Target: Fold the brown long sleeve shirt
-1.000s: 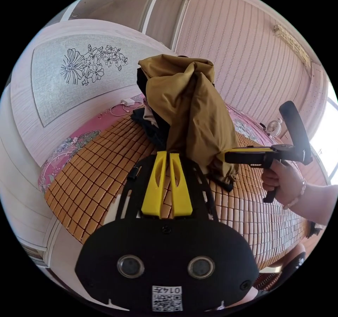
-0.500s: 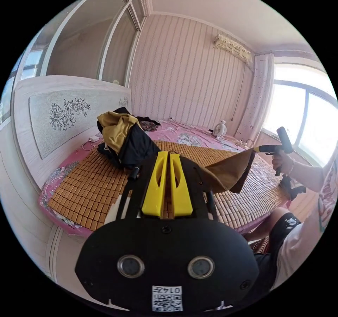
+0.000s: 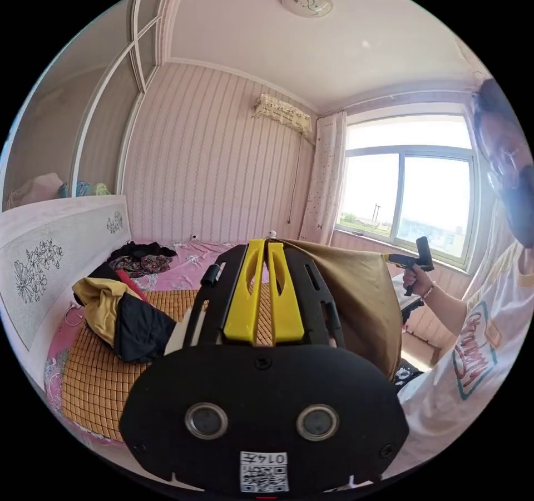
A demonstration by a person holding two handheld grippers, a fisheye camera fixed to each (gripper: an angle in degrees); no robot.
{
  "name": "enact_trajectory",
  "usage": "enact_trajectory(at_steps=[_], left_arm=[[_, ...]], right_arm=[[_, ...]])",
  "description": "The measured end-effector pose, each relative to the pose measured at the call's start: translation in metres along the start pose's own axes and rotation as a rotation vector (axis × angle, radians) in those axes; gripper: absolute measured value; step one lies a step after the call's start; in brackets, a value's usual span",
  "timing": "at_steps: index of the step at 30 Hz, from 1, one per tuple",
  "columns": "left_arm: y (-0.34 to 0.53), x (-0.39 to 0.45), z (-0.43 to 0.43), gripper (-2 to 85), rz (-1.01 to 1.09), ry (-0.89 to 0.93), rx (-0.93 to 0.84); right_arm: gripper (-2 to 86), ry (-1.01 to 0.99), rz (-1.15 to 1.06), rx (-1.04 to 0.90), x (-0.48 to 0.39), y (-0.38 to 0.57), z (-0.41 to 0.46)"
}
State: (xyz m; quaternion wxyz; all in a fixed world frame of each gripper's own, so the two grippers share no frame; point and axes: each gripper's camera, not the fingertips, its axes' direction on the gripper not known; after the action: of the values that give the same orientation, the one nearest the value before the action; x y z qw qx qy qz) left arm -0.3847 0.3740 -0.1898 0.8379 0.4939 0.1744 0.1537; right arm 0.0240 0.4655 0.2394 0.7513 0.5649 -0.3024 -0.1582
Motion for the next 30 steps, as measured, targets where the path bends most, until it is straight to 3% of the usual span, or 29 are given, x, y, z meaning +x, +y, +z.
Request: enact_trajectory(at_steps=[4, 6, 9, 12, 14, 17, 20, 23, 30], left_arm=[[0.022, -0.063, 0.108, -0.7, -0.322, -0.024, -0.137], [0.071, -0.091, 0.153, -0.7, -0.442, -0.125, -0.286], [0.144, -0.105, 0.178, -0.8, -0.523, -0.108, -0.488], [0.210, -0.098, 0.195, -0.4, -0.522, -0.080, -0.656], [0.239, -0.092, 0.210, 0.4, -0.534, -0.074, -0.758], [0.263, -0.079, 0.234, 3.8, -0.463, -0.154, -0.856], [0.272, -0.072, 0.261, 5.7, -0.399, -0.234, -0.927], [0.283, -0.068, 0.287, 5.5, -0.371, -0.222, -1.027], [0.291, -0.059, 0.298, -0.7, -0.222, -0.205, -1.058]], right_arm=[[0.7, 0.209, 0.059, -0.144, 0.055, -0.027, 0.065], [3.2, 0.375, 0.175, -0.183, 0.088, -0.020, 0.096], [10.6, 0.284, 0.300, -0.285, 0.117, 0.010, 0.128], [10.2, 0.260, 0.224, -0.425, 0.107, 0.061, 0.162], [10.5, 0.212, 0.177, -0.646, 0.093, 0.111, 0.208], [11.5, 0.116, 0.093, -0.879, 0.063, 0.162, 0.266], [10.6, 0.162, -0.037, -0.997, 0.039, 0.190, 0.308], [3.4, 0.328, -0.103, -0.994, 0.039, 0.197, 0.324], [0.8, 0.139, -0.068, -1.045, 0.065, 0.173, 0.316]])
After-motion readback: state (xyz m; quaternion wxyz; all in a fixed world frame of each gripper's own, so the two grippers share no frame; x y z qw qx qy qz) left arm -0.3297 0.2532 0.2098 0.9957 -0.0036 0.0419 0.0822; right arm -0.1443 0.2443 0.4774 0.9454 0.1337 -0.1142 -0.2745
